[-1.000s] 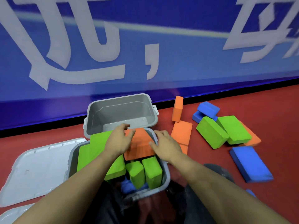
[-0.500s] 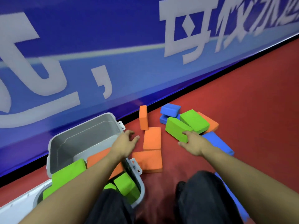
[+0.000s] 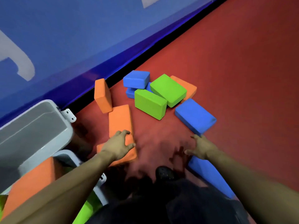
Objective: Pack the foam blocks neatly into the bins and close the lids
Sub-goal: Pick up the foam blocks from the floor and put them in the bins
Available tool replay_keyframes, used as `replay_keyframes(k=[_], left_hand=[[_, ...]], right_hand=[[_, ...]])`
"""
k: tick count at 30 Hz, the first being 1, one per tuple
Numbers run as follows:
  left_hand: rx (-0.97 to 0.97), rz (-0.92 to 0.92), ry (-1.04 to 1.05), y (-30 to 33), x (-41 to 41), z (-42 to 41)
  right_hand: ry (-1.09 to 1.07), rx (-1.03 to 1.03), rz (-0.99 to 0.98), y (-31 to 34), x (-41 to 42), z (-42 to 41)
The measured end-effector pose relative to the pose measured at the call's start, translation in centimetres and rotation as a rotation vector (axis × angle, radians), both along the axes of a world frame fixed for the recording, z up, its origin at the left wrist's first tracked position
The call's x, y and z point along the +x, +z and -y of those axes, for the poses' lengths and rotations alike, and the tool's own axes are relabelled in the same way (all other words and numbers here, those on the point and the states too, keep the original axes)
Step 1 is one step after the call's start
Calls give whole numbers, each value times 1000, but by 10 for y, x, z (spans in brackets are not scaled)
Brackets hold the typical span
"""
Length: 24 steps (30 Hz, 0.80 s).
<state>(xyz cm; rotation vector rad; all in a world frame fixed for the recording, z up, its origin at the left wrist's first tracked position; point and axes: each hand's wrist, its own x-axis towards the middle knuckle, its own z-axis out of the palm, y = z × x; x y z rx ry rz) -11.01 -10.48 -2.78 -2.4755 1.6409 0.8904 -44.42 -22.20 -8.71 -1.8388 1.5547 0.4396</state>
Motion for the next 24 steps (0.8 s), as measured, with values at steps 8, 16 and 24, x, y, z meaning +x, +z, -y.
replay_keyframes(k=[8,16,24], left_hand=[[222,131,-309,-138,10,38],[434,232,-174,-225,21,28],[272,229,-216,-250,14,18]], right_hand=[[-156,117,-154,-114,-27,27],[-125,-6,-310,-148,-34,25],[-3,-72,-252,-141,-33,24]])
